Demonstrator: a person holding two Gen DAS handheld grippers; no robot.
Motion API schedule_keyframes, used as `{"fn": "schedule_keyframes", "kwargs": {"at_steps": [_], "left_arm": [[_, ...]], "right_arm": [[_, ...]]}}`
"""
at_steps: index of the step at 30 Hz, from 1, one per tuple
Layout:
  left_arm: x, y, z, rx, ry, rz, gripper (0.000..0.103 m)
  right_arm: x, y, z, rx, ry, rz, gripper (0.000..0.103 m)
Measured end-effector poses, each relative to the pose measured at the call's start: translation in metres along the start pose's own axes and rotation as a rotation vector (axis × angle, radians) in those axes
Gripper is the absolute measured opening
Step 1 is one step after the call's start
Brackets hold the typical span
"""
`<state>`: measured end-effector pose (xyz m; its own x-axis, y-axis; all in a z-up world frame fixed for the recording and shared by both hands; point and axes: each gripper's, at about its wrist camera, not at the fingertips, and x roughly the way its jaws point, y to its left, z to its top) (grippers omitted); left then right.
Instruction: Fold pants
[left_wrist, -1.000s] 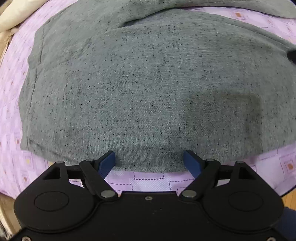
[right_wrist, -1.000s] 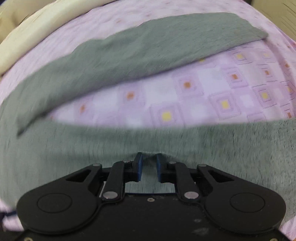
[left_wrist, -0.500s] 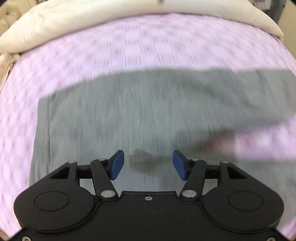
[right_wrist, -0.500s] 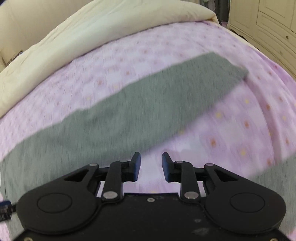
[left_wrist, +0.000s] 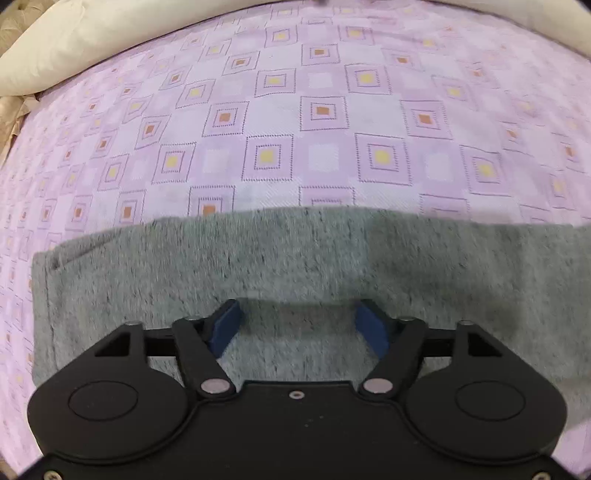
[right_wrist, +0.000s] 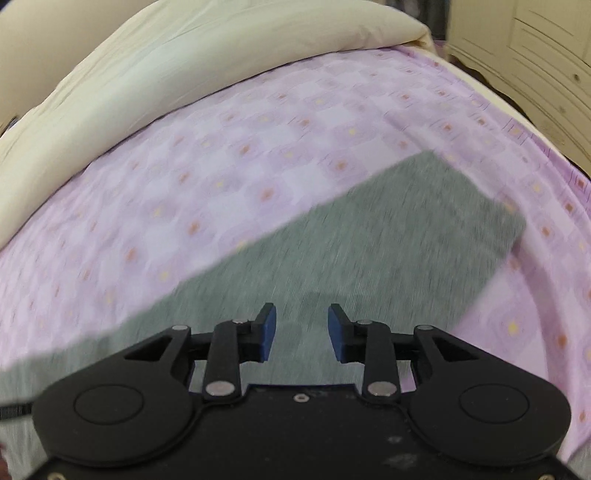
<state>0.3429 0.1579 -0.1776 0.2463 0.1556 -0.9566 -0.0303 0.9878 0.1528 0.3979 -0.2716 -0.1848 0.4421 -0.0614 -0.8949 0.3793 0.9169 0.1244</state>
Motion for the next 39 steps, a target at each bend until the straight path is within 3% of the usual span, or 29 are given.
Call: {"fn": "schedule_keyframes", "kwargs": {"at_steps": [2, 4, 9, 13, 15, 16, 17, 20, 24, 29, 31, 34, 39], "left_arm": [[0.001, -0.006, 0.000, 0.046, 0.001, 0.049, 0.088], [-0.001, -0.008, -0.003, 0.079, -0.016, 0.075, 0.091], [-0.002, -0.010, -0.006, 0.049, -0.017, 0.074, 0.092], [0.000, -0.007, -0.003, 0.050, -0.010, 0.078, 0.095], [0.001, -0.004, -0.001, 0.046, -0.002, 0.071, 0.094], [0.001, -0.002, 0.000, 0.045, 0.004, 0.062, 0.093], [0.008, 0.000, 0.005, 0.046, 0.009, 0.047, 0.089], [0.006, 0.005, 0.015, 0.030, 0.038, -0.026, 0.075], [-0.012, 0.016, 0.024, -0.044, 0.032, -0.112, 0.075], [-0.024, 0.033, 0.046, -0.180, 0.031, -0.211, 0.076], [-0.019, 0.035, 0.053, -0.218, 0.078, -0.244, 0.077], [-0.010, 0.031, 0.056, -0.260, 0.174, -0.232, 0.076], [0.007, 0.028, 0.062, -0.329, 0.275, -0.271, 0.076]], "right_arm": [[0.016, 0.001, 0.021, 0.044, 0.003, -0.022, 0.036], [0.031, 0.005, 0.039, 0.076, 0.013, -0.055, 0.037], [0.069, 0.020, 0.070, 0.111, 0.054, -0.168, 0.039], [0.090, 0.020, 0.073, 0.106, 0.133, -0.262, 0.039], [0.088, 0.018, 0.070, 0.090, 0.136, -0.262, 0.028], [0.086, 0.016, 0.069, 0.084, 0.144, -0.255, 0.008], [0.081, 0.011, 0.069, 0.092, 0.143, -0.226, 0.004], [0.055, -0.009, 0.061, 0.140, 0.110, -0.171, 0.003], [0.020, -0.037, 0.044, 0.170, 0.085, -0.129, 0.003], [-0.009, -0.070, 0.012, 0.222, 0.113, -0.102, 0.003], [-0.017, -0.074, 0.001, 0.224, 0.118, -0.108, 0.002], [-0.022, -0.077, -0.013, 0.241, 0.129, -0.102, 0.002], [-0.021, -0.076, -0.011, 0.232, 0.107, -0.082, 0.002]]}}
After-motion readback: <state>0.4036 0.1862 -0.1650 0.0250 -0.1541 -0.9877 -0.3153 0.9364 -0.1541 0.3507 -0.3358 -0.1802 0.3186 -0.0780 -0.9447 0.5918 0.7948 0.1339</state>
